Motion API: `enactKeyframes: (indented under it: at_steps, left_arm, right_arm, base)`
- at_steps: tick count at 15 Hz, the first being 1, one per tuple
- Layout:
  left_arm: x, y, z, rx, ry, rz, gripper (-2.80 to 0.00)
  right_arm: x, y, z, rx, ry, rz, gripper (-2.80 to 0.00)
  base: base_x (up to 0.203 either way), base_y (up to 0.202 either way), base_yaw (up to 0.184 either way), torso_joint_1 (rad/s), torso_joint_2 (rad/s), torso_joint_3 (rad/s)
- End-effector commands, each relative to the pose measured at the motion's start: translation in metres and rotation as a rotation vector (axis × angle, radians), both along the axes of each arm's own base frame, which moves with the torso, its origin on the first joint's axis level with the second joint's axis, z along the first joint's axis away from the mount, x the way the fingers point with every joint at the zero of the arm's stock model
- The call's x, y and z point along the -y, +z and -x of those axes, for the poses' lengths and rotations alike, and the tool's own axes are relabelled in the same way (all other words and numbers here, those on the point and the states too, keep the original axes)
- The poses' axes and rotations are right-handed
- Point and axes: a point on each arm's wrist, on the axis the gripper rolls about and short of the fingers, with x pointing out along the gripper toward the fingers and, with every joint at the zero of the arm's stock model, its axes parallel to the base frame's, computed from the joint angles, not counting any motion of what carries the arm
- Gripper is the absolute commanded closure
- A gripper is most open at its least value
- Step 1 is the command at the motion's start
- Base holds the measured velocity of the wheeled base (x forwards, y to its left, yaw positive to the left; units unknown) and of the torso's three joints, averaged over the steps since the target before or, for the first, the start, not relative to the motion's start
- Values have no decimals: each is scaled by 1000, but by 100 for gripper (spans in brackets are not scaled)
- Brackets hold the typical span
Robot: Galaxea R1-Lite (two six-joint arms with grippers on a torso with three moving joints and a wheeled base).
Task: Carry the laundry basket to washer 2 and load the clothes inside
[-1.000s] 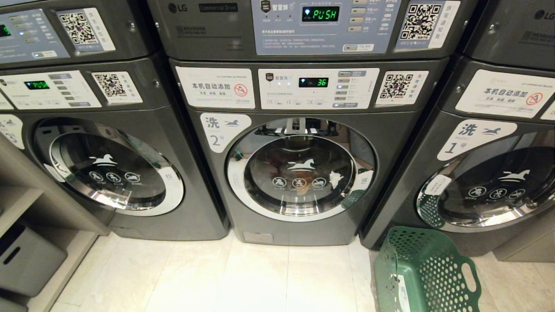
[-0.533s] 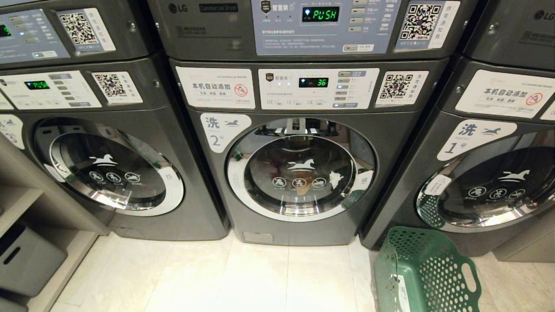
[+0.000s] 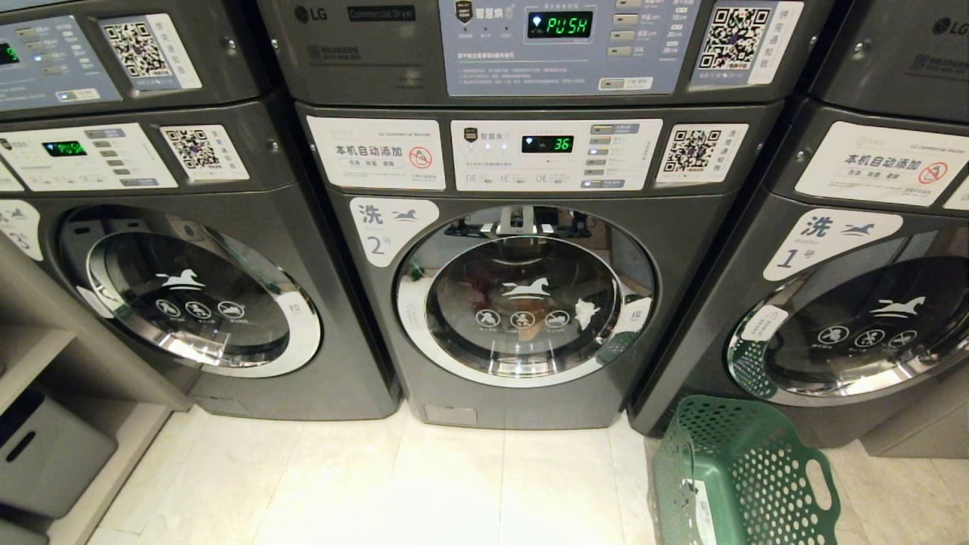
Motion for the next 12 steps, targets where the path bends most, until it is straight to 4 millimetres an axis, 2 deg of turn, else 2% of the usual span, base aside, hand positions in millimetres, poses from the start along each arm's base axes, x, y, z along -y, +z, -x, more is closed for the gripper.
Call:
enactKeyframes:
  at_steps: [1,12]
  left_arm:
    - [0,0,0,2,0,1,0]
    - [0,0,0,2,0,0,0]
  right_arm:
    - [0,-1,-1,-7,-2,0,0]
    - [0,-1,-3,40,-12,1,0]
  base:
    - [0,0,0,0,0,0]
    - [0,0,0,0,0,0]
